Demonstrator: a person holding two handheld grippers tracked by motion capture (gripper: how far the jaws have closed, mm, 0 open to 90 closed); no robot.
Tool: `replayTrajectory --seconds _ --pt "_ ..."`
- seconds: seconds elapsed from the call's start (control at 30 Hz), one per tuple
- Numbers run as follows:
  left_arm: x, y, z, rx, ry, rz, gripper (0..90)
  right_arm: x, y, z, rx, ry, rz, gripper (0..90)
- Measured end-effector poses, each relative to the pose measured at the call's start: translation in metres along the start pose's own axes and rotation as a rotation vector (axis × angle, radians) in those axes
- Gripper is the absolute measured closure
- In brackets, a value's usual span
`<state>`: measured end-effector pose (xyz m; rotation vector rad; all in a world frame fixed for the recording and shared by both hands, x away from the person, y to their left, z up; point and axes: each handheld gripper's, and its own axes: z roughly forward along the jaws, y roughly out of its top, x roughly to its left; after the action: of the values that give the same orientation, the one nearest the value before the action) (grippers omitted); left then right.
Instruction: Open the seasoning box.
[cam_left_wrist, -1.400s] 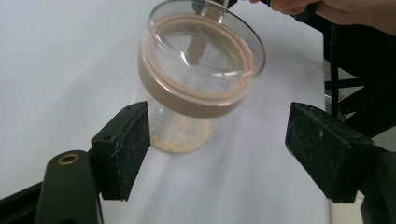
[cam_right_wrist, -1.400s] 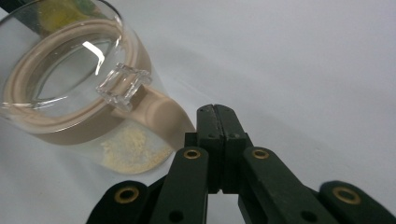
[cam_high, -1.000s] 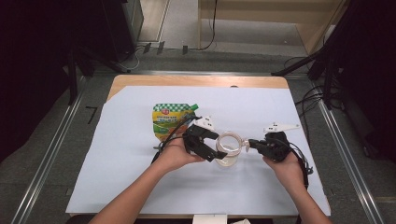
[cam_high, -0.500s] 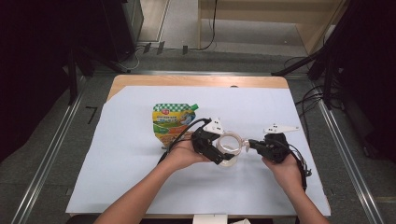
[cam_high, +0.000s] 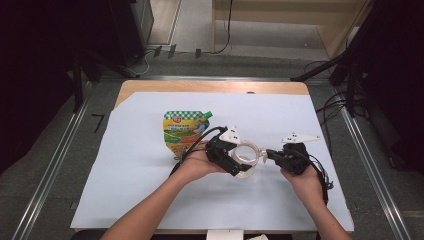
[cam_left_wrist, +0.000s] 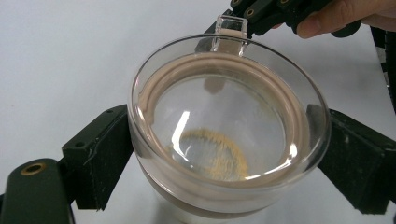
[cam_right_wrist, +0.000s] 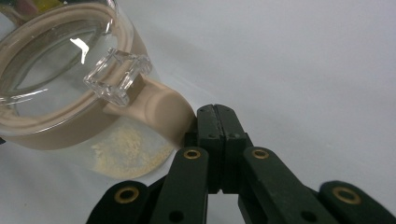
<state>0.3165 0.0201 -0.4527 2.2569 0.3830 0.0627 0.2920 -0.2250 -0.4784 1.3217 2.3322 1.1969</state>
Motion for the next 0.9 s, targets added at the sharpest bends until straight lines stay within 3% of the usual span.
replayTrajectory --seconds 0.8,0.9 --pt "-0.004 0.017 -0.008 0.035 0.017 0.009 11.7 0.000 0.000 0.000 0.002 -0.005 0.000 90.0" --pt "-0.005 0.023 -0.012 0.005 0.008 0.010 13.1 0.000 0.000 0.000 0.001 -0.003 0.002 90.0"
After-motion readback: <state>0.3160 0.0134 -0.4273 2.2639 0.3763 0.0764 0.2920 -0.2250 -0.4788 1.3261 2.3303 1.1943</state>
